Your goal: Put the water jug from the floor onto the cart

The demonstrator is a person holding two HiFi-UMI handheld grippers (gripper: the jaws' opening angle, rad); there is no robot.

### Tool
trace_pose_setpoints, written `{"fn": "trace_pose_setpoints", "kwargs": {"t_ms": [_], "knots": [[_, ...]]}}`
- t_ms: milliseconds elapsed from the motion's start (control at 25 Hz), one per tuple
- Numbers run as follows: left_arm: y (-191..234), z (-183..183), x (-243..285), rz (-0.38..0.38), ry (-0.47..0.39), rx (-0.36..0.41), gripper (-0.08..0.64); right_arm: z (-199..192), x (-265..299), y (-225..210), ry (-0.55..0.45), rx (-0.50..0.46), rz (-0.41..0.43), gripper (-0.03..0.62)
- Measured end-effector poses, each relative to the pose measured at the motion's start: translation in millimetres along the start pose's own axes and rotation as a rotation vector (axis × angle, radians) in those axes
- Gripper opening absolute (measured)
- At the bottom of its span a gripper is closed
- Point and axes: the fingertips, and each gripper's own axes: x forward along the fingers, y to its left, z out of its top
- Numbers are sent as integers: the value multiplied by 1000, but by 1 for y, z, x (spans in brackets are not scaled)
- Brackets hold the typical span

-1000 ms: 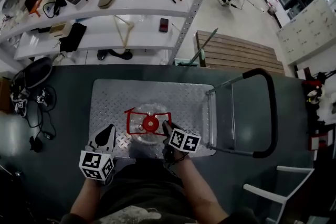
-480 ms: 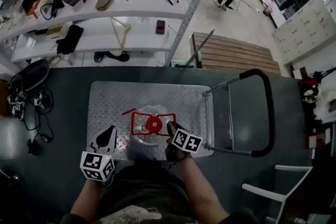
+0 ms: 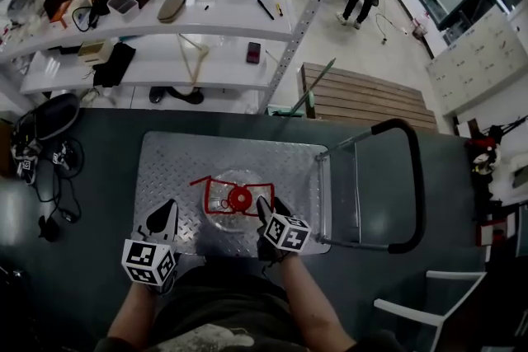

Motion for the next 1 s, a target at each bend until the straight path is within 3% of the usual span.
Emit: {"fn": "trace_pose_setpoints", "kwargs": {"t_ms": [320, 680, 1000], "knots": [[-35, -3, -25, 68, -31, -3, 5, 0, -35, -8, -45, -6, 60, 178], [-116, -13, -48, 90, -75, 0, 5, 25, -113, -32, -170, -3, 143, 178], [-201, -15, -77, 97, -148, 32, 5, 44, -198, -37, -251, -17, 333, 164]]}}
